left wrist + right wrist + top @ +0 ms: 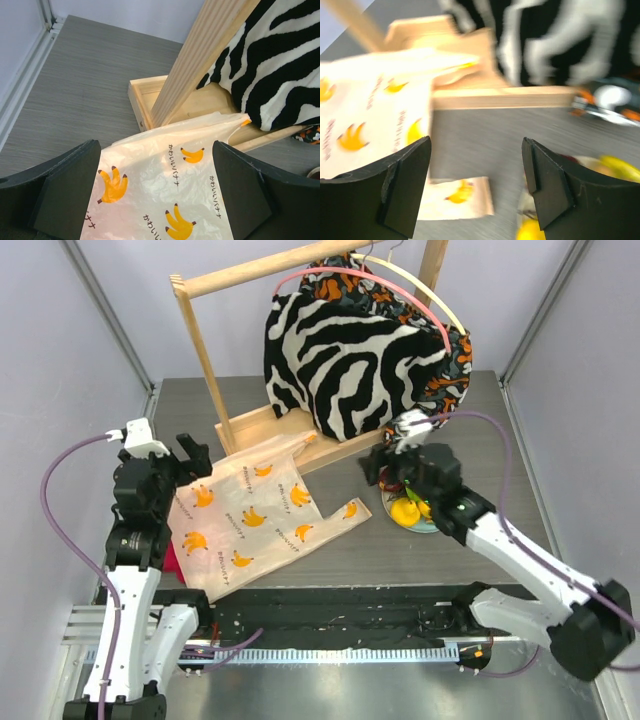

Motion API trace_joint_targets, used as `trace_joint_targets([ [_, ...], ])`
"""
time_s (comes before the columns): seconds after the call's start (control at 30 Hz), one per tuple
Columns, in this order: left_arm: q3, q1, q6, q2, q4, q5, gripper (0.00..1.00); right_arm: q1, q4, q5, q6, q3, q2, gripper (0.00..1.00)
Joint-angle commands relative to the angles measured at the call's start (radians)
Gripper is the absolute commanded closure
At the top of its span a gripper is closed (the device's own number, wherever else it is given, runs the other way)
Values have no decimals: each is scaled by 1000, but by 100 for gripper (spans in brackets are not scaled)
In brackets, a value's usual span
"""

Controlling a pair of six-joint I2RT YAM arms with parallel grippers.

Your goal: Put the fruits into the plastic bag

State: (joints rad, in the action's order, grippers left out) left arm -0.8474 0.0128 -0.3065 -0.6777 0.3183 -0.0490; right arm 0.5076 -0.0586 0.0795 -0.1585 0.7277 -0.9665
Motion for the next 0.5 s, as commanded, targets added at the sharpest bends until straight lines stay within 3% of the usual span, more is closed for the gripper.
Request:
trace_joint_targets([
  [0.0, 11, -4, -2, 6, -51, 28, 0, 126, 20, -139, 68, 162, -179, 20],
  [0.1, 19, -5, 4, 15, -44, 17, 0, 154, 6, -269, 25, 238, -345, 20],
  [0.27, 31, -5, -2, 26, -36, 15, 0, 169, 52, -323, 8, 369, -588, 20],
  [0.47, 39, -5, 0, 36, -28, 20, 0, 169, 135, -453, 22, 519, -814, 29],
])
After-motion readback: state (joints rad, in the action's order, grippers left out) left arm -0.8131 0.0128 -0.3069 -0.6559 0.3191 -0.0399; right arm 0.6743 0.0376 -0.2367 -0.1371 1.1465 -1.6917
